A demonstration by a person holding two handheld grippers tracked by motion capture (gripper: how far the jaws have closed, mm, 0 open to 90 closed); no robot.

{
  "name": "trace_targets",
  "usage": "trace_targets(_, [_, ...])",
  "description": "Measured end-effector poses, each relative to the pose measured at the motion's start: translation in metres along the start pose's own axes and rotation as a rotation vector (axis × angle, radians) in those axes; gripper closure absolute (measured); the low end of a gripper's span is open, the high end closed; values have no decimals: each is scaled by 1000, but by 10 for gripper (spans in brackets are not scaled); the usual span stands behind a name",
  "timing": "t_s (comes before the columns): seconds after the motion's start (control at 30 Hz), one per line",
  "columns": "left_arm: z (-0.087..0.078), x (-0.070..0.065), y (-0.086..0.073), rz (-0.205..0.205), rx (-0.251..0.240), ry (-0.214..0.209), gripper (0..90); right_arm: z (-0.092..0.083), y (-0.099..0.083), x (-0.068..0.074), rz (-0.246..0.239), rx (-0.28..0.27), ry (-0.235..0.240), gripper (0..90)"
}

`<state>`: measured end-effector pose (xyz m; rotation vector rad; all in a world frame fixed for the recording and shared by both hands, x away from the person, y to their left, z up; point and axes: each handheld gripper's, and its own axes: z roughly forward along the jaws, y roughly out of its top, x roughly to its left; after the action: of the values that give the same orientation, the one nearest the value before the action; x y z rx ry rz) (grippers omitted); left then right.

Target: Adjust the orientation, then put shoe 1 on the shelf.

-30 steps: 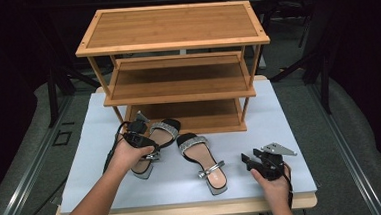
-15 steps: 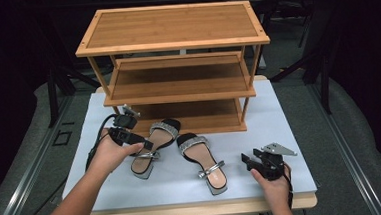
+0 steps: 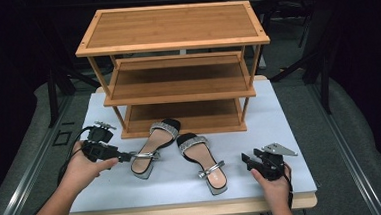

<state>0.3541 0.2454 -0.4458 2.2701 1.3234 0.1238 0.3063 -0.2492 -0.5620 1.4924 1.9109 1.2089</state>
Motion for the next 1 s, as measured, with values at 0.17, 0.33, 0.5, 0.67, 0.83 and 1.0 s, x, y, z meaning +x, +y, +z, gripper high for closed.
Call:
trace_targets(0.17, [3,8,-15,22,-5,-12,305,1,-1,2,-13,-6,2,441])
trace_targets(0.33, [11,10,-29,6,8,-41,327,0,-1,1,-10,-6,1,441])
trace_targets(0.5, [24,4,-40,56,-1,-52,344,-3,-1,1,-5,-19,-1,441])
trace_targets(0.67, [41,0,-45,121,-14,-55,327,-2,0,1,0,-21,8,441])
trace_targets(0.83, [51,3,-46,122,-51,-99,306,1,0,3,-13,0,12,441])
trace_targets(1.0, [58,-6,-46,186,-49,-135,301,1,0,3,-9,-9,14,441])
